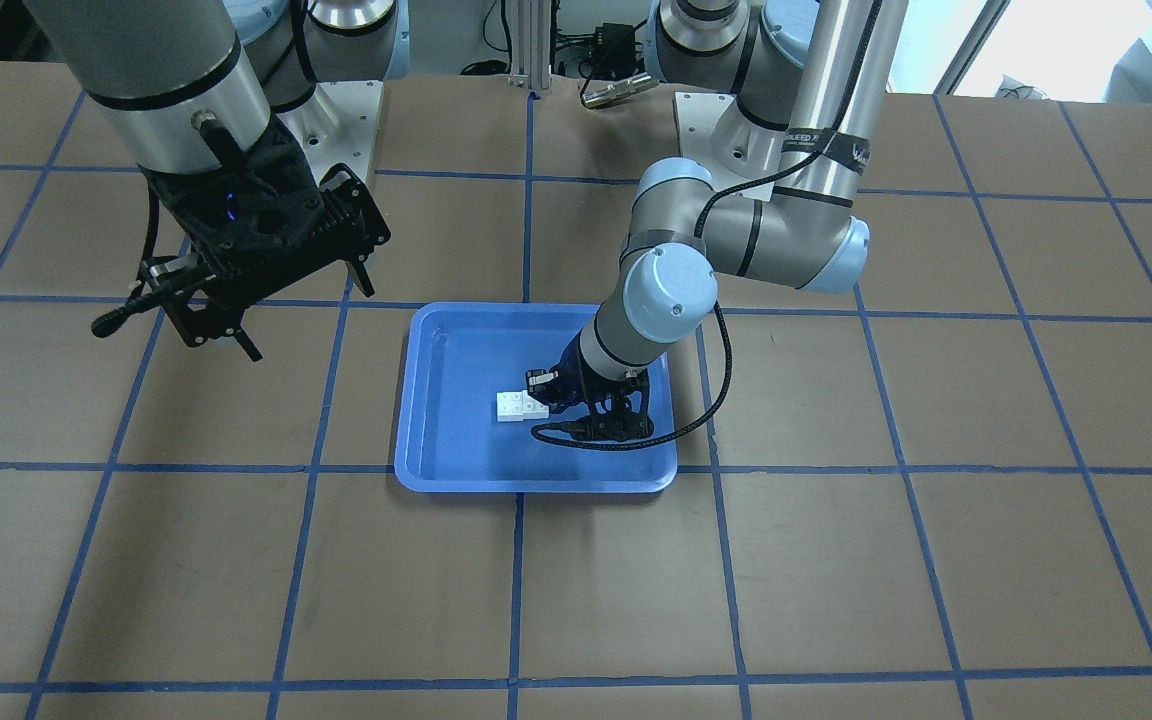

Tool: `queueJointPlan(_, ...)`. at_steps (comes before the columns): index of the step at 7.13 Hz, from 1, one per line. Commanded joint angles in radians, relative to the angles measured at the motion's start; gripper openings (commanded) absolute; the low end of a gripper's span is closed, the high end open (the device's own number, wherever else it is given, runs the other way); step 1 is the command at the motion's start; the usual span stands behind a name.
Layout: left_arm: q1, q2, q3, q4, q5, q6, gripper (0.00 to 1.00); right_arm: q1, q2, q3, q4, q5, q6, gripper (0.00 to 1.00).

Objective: Assemble white blocks and place on blue tray

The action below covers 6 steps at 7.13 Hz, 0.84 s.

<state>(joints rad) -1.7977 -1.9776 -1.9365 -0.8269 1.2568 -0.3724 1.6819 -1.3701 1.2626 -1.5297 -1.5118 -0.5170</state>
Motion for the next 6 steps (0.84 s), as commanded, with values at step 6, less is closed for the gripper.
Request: queueJointPlan(6,0.098,0.190,0.247,-0.440,0.300,0.313,0.20,-0.102,-0.082,0.027,0.184,-0.059,0.325,1.00)
